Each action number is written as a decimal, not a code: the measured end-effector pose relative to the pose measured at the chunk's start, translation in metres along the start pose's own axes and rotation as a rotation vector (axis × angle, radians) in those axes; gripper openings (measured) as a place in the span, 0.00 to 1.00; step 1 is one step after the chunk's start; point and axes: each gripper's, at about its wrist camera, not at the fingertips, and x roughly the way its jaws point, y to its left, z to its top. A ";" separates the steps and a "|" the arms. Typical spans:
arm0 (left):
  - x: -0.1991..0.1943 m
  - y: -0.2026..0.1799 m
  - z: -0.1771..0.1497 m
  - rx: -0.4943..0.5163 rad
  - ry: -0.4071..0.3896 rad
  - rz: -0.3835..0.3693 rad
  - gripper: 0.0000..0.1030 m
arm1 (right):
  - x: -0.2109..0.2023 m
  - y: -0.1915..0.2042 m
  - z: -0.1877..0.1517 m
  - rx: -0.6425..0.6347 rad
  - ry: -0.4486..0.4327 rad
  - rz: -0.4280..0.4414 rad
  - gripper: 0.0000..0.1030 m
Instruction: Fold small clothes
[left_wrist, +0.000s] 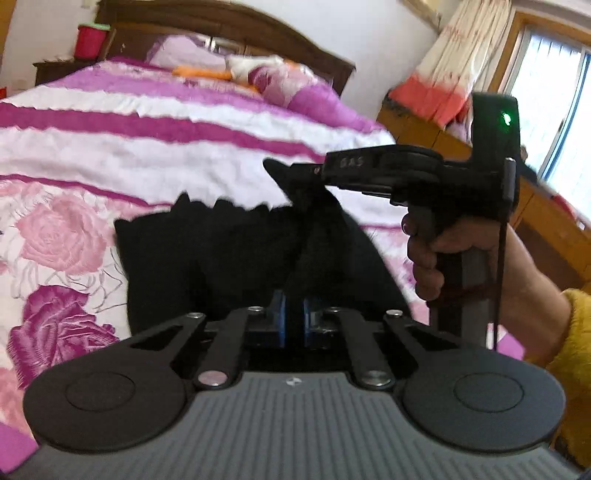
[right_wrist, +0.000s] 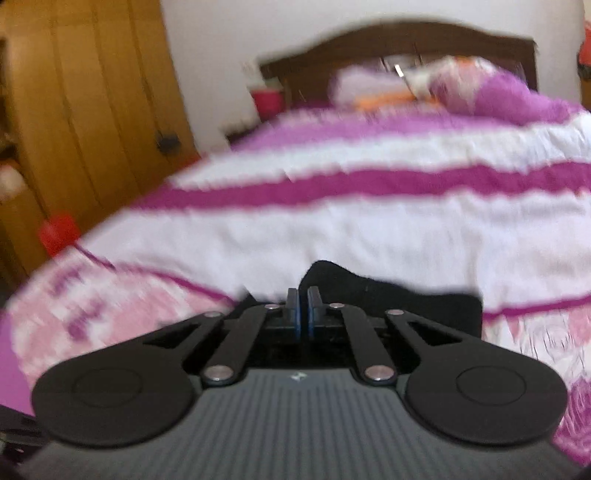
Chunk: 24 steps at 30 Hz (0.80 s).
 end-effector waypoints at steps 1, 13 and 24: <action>-0.010 -0.001 0.000 -0.018 -0.021 -0.004 0.09 | -0.007 0.002 0.004 0.009 -0.027 0.023 0.06; -0.046 0.043 -0.037 -0.166 0.001 0.153 0.10 | 0.017 0.085 -0.001 -0.085 0.009 0.235 0.07; -0.054 0.036 -0.034 -0.153 -0.009 0.134 0.44 | -0.011 0.045 -0.010 0.087 0.086 0.272 0.10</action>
